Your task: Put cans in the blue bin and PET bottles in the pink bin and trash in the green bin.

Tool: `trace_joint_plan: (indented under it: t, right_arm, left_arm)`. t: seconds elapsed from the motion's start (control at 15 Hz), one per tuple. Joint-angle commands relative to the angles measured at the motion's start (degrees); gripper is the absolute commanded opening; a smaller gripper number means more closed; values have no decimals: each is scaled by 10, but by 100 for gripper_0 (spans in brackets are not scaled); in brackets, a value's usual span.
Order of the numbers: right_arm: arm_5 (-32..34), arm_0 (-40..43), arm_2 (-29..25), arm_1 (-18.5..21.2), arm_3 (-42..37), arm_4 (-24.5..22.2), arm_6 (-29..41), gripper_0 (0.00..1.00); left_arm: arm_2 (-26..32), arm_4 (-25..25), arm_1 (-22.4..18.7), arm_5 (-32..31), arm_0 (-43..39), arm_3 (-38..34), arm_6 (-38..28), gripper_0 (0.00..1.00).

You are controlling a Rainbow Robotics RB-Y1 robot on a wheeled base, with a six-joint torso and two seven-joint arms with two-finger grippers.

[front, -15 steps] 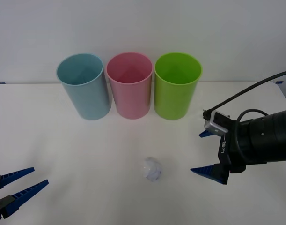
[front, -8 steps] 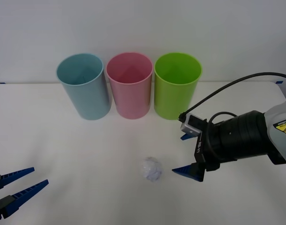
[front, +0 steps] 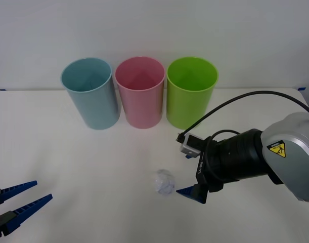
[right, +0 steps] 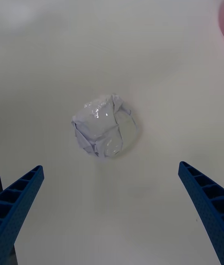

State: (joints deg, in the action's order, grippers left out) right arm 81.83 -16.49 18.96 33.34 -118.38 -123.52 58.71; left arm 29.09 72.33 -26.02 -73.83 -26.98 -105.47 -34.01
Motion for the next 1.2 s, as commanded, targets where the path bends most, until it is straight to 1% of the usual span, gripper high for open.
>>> trace_joint_plan:
  t: [0.07, 0.27, 0.4, 0.53, 0.8, 0.93, 1.07, 1.2]
  right_arm:
    - [0, -12, 13, -28, 33, -16, -4, 100]
    - [0, -20, 34, -50, 40, -65, 2, 100]
    - [-1, -22, 38, -64, 59, -69, -2, 100]
    - [-19, -26, 64, -64, 65, -95, 4, 100]
    - [-25, -42, 90, -82, 100, -115, 7, 100]
    - [-28, -43, 93, -96, 114, -128, 7, 100]
    - [-28, -44, 102, -106, 116, -156, 9, 100]
    - [-28, -45, 107, -118, 131, -164, 12, 100]
  left_arm:
    - [0, 0, 0, 0, 0, 0, 0, 100]
    - [0, 0, 0, 0, 0, 0, 0, 100]
    - [0, 0, 0, 0, 0, 0, 0, 100]
    - [0, 0, 0, 0, 0, 0, 0, 100]
    - [0, 0, 0, 0, 0, 0, 0, 100]
    - [0, 0, 0, 0, 0, 0, 0, 100]
    - [0, 0, 0, 0, 0, 0, 0, 100]
    - [0, 0, 0, 0, 0, 0, 0, 100]
